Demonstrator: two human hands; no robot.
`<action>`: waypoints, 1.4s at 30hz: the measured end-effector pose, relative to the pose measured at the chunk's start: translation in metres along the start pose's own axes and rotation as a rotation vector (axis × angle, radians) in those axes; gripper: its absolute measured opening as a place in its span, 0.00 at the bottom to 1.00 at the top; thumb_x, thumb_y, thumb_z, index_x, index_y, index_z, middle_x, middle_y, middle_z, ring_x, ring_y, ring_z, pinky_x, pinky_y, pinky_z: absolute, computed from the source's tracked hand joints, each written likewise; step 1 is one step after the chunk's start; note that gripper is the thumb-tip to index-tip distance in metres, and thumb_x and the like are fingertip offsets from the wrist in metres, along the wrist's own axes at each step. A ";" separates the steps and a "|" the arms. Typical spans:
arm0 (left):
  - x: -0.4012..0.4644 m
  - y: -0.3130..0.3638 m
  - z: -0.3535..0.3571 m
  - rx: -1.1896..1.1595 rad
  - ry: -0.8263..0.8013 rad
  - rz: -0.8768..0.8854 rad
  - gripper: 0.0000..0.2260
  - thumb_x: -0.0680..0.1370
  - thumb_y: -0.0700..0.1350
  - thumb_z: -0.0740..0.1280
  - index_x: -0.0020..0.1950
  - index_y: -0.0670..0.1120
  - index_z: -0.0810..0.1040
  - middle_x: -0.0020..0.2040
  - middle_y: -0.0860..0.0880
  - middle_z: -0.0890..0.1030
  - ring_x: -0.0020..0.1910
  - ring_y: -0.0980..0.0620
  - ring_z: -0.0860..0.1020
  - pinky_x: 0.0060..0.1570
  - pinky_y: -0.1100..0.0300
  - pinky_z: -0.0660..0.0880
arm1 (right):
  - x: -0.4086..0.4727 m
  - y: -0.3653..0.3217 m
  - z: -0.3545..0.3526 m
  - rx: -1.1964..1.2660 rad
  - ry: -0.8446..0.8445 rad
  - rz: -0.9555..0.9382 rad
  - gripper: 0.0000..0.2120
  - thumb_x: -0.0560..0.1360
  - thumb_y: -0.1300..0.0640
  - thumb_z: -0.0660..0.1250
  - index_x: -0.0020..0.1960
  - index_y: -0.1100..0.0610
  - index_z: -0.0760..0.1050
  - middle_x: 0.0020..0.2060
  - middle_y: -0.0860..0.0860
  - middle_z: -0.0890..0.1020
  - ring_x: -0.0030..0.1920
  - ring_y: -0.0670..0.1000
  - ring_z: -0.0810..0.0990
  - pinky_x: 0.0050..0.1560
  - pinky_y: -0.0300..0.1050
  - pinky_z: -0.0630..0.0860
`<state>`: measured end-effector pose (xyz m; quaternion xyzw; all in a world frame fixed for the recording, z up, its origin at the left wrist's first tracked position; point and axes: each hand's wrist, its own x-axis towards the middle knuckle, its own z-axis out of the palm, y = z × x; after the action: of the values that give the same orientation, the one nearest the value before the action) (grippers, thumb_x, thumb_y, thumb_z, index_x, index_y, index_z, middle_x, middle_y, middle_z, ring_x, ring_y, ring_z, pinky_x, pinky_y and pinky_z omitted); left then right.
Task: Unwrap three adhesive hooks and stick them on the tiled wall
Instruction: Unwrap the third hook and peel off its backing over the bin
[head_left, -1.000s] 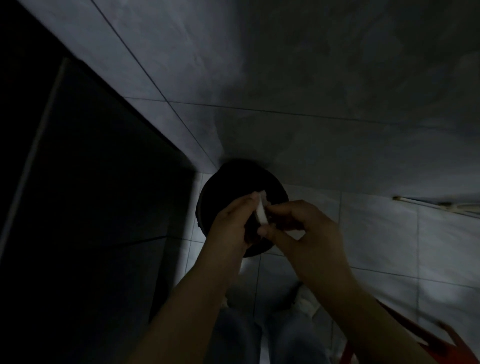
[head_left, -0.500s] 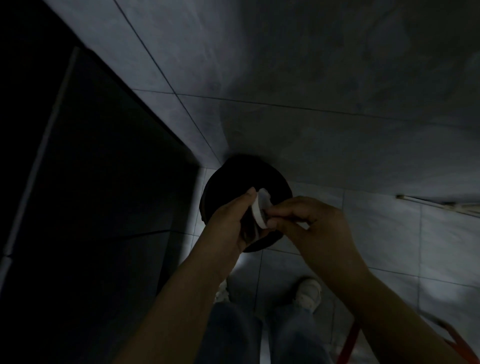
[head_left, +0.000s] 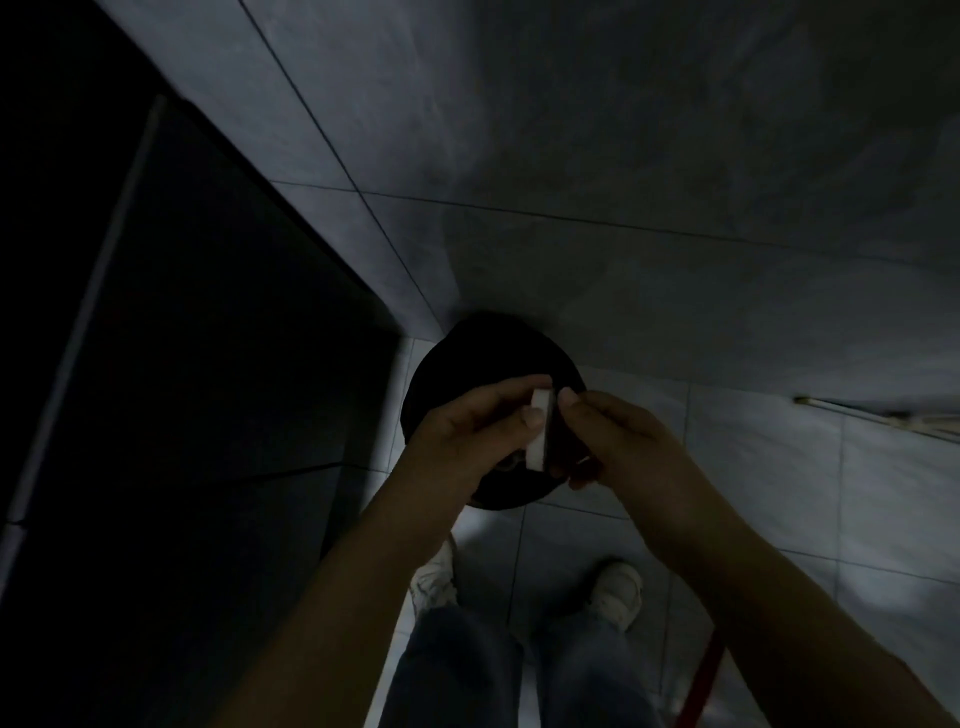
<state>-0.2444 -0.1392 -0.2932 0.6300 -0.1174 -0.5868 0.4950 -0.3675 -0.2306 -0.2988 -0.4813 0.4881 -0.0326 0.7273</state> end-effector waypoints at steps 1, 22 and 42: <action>-0.001 0.001 -0.002 0.022 -0.016 0.017 0.17 0.65 0.51 0.69 0.54 0.57 0.82 0.55 0.54 0.84 0.55 0.57 0.81 0.52 0.64 0.79 | 0.000 -0.002 0.001 0.017 -0.019 0.018 0.14 0.77 0.49 0.61 0.42 0.58 0.79 0.31 0.49 0.82 0.33 0.46 0.79 0.31 0.36 0.73; -0.004 -0.013 -0.006 0.035 -0.058 0.083 0.16 0.72 0.39 0.68 0.56 0.54 0.81 0.55 0.53 0.84 0.58 0.56 0.80 0.54 0.67 0.77 | 0.002 -0.002 -0.002 0.048 -0.082 -0.108 0.12 0.77 0.64 0.60 0.36 0.58 0.75 0.26 0.49 0.77 0.27 0.44 0.73 0.27 0.34 0.69; -0.003 -0.019 -0.008 0.191 -0.037 0.066 0.17 0.79 0.37 0.60 0.68 0.42 0.71 0.64 0.42 0.78 0.65 0.49 0.76 0.67 0.55 0.72 | 0.007 -0.003 0.011 0.094 -0.154 -0.010 0.10 0.76 0.58 0.62 0.38 0.57 0.77 0.29 0.52 0.82 0.32 0.49 0.81 0.35 0.43 0.78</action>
<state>-0.2467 -0.1236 -0.3074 0.6590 -0.2027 -0.5678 0.4497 -0.3547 -0.2287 -0.3008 -0.4500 0.4265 -0.0221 0.7843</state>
